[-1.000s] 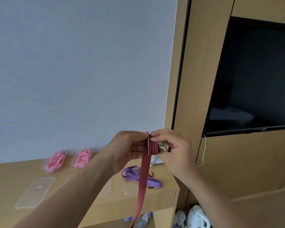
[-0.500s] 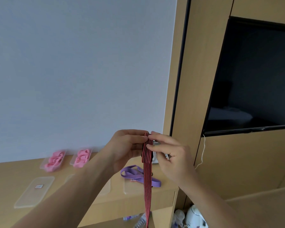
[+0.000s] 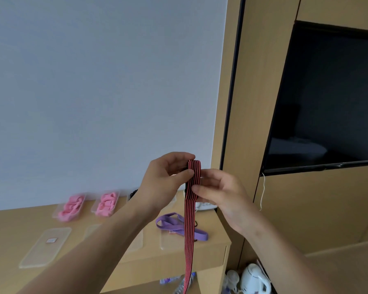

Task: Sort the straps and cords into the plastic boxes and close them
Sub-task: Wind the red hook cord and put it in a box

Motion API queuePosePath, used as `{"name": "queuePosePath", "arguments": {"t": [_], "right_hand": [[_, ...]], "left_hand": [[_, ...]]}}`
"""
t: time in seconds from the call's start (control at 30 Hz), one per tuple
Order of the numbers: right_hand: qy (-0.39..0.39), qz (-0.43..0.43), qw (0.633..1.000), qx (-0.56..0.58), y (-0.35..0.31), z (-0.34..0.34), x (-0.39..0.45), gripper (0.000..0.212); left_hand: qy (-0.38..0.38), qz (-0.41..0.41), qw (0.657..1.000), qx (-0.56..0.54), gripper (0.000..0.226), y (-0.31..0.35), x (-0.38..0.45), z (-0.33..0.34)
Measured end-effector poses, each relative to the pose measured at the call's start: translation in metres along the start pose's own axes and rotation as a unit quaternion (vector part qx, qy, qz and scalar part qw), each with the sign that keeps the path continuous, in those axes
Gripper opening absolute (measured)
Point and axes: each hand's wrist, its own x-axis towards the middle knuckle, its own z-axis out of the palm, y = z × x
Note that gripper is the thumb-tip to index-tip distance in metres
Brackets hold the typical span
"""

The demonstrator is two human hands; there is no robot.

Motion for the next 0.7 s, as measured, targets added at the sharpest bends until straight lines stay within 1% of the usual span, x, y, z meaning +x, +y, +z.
{"name": "queuePosePath", "arguments": {"t": [0.07,0.13,0.2,0.23,0.33,0.43,0.5,0.57,0.7], "right_hand": [[-0.002,-0.010,1.000,-0.021,-0.002,-0.001,0.000,0.033],[-0.011,-0.028,0.999,-0.039,-0.004,0.000,0.000,0.034],[-0.010,-0.050,0.998,-0.045,-0.007,0.001,0.000,0.034],[-0.007,-0.060,0.997,-0.043,-0.008,0.001,0.001,0.035],[0.005,-0.085,0.996,-0.034,-0.013,0.000,0.003,0.036],[0.024,-0.118,0.990,-0.076,-0.015,-0.003,0.005,0.037],[0.033,-0.148,0.982,-0.110,-0.013,-0.006,0.005,0.038],[0.038,-0.172,0.976,-0.129,-0.007,-0.007,0.004,0.038],[0.052,-0.222,0.958,-0.174,0.006,-0.006,0.002,0.036]], "left_hand": [[-0.023,0.023,0.999,0.019,0.030,-0.001,-0.001,-0.002],[-0.043,0.015,0.999,-0.012,0.029,-0.005,-0.001,-0.006],[-0.065,-0.043,0.993,-0.086,0.033,-0.008,-0.002,-0.008],[-0.077,-0.081,0.988,-0.107,0.036,-0.010,-0.002,-0.009],[-0.105,-0.190,0.973,-0.083,0.054,-0.016,-0.005,-0.009],[-0.099,-0.259,0.958,-0.067,0.061,-0.017,-0.007,-0.005],[-0.080,-0.274,0.956,-0.074,0.059,-0.014,-0.005,-0.003],[-0.062,-0.277,0.953,-0.102,0.055,-0.013,-0.003,-0.003],[-0.058,-0.273,0.951,-0.131,0.048,-0.013,0.000,-0.001]]}}
